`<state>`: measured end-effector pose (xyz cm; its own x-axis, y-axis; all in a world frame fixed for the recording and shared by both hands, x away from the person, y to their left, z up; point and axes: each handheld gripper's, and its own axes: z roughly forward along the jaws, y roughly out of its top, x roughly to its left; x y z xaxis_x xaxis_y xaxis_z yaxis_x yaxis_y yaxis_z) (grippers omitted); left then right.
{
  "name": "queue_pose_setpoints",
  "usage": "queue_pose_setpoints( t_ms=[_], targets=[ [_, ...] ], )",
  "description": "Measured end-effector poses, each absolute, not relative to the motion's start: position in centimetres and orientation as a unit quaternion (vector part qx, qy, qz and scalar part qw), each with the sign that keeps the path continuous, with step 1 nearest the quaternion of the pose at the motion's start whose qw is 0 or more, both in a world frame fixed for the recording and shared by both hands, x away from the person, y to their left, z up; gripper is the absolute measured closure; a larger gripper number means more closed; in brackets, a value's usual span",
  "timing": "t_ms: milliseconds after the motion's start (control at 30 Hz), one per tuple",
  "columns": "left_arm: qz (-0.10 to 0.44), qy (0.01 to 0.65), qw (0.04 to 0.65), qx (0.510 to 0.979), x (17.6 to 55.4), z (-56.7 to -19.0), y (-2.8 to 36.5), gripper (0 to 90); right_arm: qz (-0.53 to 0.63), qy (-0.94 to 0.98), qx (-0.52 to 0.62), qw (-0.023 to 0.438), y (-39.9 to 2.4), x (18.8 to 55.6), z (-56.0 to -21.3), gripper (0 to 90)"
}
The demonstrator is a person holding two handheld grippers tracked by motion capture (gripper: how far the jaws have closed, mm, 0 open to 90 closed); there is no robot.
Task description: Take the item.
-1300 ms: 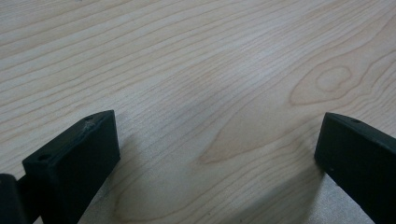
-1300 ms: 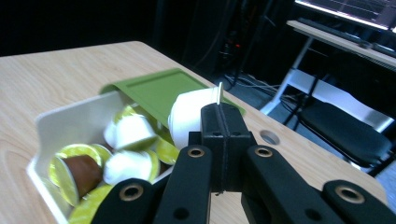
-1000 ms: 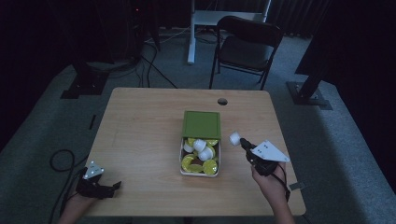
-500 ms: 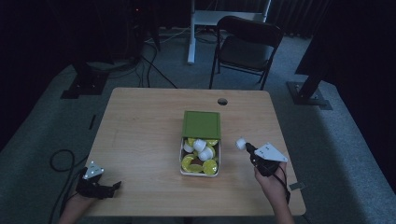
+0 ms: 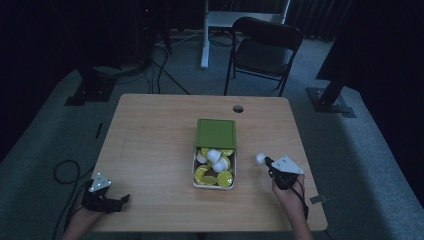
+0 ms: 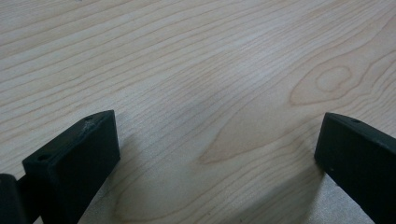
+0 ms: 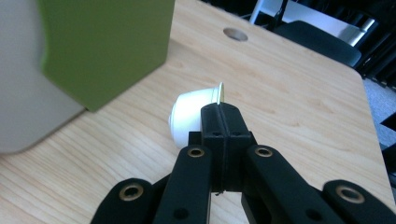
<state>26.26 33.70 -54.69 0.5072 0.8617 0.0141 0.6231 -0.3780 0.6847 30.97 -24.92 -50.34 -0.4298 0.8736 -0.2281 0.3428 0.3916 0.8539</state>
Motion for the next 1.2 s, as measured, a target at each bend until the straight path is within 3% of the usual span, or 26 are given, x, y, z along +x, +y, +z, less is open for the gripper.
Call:
queue_pose_setpoints(
  t_ms=[833,1133,1200],
  targets=[
    [0.189,0.46,0.317,0.808,26.3,-54.7,33.7,0.0,0.354,0.769,0.416,0.332,-25.7,32.1,-52.9,89.3],
    [0.188,0.46,0.316,0.808,26.3,-54.7,33.7,0.0,0.366,0.761,0.421,0.332,-26.0,31.9,-52.1,72.5],
    [0.188,0.46,0.316,0.808,26.3,-54.7,33.7,0.0,0.372,0.758,0.418,0.336,-25.9,31.8,-51.7,65.4]
  ],
)
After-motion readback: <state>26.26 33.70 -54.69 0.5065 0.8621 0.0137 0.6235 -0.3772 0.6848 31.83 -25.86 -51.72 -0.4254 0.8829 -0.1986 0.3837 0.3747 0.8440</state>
